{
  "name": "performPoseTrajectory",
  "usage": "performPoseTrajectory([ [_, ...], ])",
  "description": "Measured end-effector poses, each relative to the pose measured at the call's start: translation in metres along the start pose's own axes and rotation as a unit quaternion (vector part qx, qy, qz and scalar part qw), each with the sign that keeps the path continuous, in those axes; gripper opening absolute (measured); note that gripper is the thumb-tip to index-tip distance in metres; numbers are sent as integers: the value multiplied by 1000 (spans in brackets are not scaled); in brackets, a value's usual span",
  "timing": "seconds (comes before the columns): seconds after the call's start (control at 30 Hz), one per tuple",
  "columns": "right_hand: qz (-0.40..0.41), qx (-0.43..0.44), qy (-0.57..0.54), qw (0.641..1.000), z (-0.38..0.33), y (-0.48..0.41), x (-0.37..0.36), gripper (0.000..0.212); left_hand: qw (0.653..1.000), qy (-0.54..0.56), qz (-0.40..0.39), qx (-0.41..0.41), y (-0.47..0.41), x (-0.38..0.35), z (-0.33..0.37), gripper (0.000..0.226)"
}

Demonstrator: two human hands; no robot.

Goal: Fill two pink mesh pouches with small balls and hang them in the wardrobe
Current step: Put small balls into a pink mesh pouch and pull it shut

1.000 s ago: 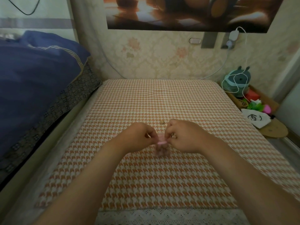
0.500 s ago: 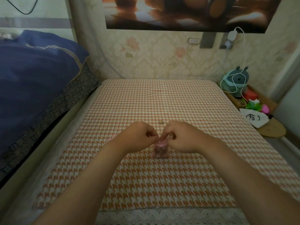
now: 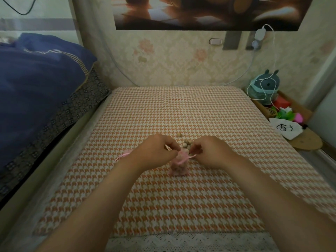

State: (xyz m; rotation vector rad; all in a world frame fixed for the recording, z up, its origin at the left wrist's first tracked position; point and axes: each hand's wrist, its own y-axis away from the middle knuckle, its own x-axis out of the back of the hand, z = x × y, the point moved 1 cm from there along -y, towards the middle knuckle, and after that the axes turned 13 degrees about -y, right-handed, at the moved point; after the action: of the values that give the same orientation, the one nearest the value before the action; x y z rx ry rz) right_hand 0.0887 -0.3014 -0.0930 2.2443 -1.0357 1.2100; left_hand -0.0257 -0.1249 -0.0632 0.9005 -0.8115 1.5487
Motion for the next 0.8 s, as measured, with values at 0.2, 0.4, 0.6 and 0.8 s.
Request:
performPoseTrajectory([
  [0.2, -1, 17, 46, 999, -1, -8, -11, 15, 999, 23, -22, 8, 1, 0, -5, 18],
  [0.4, 68, 22, -88, 994, -7, -4, 9, 10, 1000, 16, -22, 4, 3, 2, -3, 17],
  [0.6, 62, 83, -180, 978, -43, 20, 22, 12, 1000, 24, -18, -7, 5, 2, -2, 15],
  [0.8, 22, 105, -149, 983, -44, 22, 7, 12, 999, 40, -19, -9, 8, 2, -5, 17],
])
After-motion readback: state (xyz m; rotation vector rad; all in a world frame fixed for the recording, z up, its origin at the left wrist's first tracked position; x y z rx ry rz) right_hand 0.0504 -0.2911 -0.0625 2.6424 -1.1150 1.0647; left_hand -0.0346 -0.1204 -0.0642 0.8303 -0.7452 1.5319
